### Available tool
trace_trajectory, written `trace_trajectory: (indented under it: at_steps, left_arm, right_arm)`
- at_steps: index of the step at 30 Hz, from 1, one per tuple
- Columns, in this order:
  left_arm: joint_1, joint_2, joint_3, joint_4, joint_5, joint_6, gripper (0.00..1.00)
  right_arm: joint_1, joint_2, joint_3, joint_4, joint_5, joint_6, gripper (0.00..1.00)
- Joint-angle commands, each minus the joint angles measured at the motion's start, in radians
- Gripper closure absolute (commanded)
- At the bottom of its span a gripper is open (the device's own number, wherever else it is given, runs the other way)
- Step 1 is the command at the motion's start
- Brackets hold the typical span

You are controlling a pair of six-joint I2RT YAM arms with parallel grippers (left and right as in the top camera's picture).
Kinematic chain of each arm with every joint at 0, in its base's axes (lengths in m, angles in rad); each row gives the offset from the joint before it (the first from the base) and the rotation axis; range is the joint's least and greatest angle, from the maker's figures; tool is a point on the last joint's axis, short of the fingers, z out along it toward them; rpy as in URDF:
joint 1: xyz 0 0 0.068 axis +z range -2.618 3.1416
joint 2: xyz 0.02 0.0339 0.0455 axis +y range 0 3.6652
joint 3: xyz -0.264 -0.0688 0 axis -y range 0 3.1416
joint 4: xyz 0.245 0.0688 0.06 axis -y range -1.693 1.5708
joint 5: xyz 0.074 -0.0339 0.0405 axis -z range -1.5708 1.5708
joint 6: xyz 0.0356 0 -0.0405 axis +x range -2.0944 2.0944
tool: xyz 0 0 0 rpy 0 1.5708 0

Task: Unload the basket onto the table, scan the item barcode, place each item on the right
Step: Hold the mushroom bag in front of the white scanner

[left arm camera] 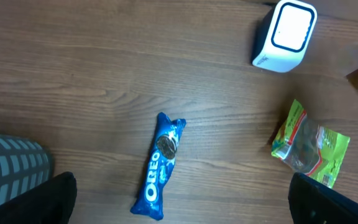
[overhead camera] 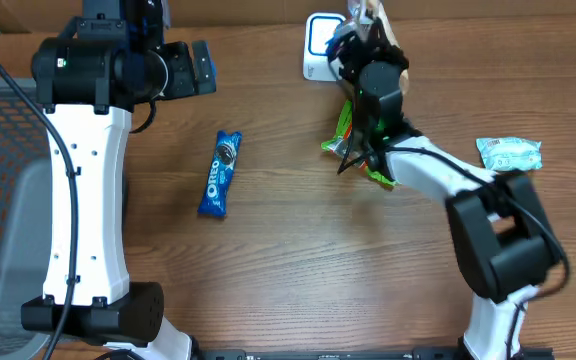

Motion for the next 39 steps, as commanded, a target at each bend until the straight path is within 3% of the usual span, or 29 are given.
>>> trace_trajectory:
  at_steps: [1, 6, 16, 23, 28, 33, 39]
  left_arm:
    - [-0.006, 0.002, 0.004, 0.003, 0.003, -0.021, 0.0]
    - [-0.006, 0.002, 0.004, 0.003, 0.003, -0.021, 0.0]
    - [-0.006, 0.002, 0.004, 0.003, 0.003, -0.021, 0.0]
    - [-0.006, 0.002, 0.004, 0.003, 0.003, -0.021, 0.0]
    - [-0.006, 0.002, 0.004, 0.003, 0.003, -0.021, 0.0]
    - [-0.006, 0.002, 0.004, 0.003, 0.003, -0.021, 0.0]
    - [-0.006, 0.002, 0.004, 0.003, 0.003, -0.021, 0.0]
  right_arm:
    - [-0.016, 0.054, 0.016, 0.118, -0.018, -0.279, 0.96]
    - [-0.053, 0.095, 0.018, 0.112, -0.216, -0.296, 0.96]
    - [-0.096, 0.137, 0.084, 0.125, -0.357, -0.367, 0.96]
    - [-0.096, 0.191, 0.211, 0.113, -0.36, -0.381, 0.96]
    - [-0.096, 0.273, 0.325, 0.06, -0.369, -0.485, 0.96]
    - [-0.096, 0.29, 0.328, 0.029, -0.394, -0.603, 0.96]
    - [-0.095, 0.291, 0.328, -0.045, -0.379, -0.612, 0.96]
